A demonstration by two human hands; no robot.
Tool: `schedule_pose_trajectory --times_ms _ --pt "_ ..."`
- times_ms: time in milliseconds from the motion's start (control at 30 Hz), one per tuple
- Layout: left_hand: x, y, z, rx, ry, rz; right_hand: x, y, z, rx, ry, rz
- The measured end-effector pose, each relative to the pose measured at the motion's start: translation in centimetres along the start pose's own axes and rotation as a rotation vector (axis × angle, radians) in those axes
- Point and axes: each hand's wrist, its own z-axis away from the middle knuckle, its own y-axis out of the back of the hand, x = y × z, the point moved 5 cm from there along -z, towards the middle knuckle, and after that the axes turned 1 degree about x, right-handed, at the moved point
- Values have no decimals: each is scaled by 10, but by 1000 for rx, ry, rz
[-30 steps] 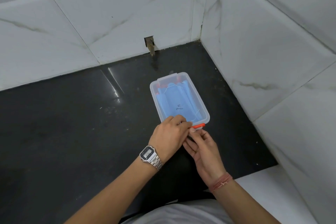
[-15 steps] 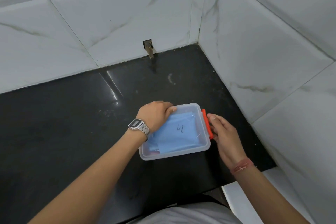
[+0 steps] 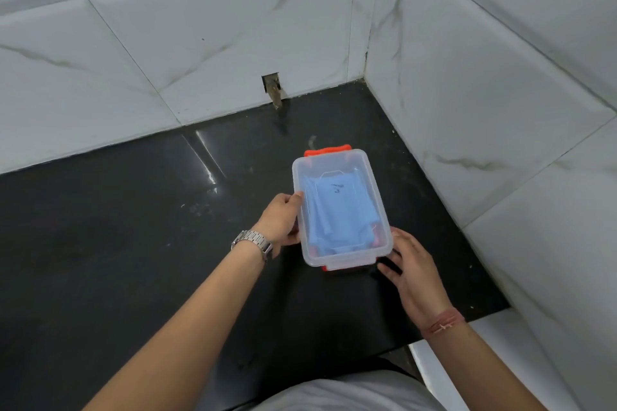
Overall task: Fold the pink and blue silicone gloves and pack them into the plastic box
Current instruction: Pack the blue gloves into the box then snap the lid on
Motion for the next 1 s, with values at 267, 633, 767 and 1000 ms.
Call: schedule_pose_trajectory --times_ms 267,633,767,1000 --pt "0 -16 0 122 -88 178 6 5 -3 11 -103 -257" --pt "-6 -78 71 93 -1139 -1003 17 2 6 -30 -143 -316" --pt "-20 -83 80 169 -1197 -1080 9 1 9 -92 -59 -305" --pt "-9 -88 84 305 -1255 -1128 9 0 9 -73 -83 -321"
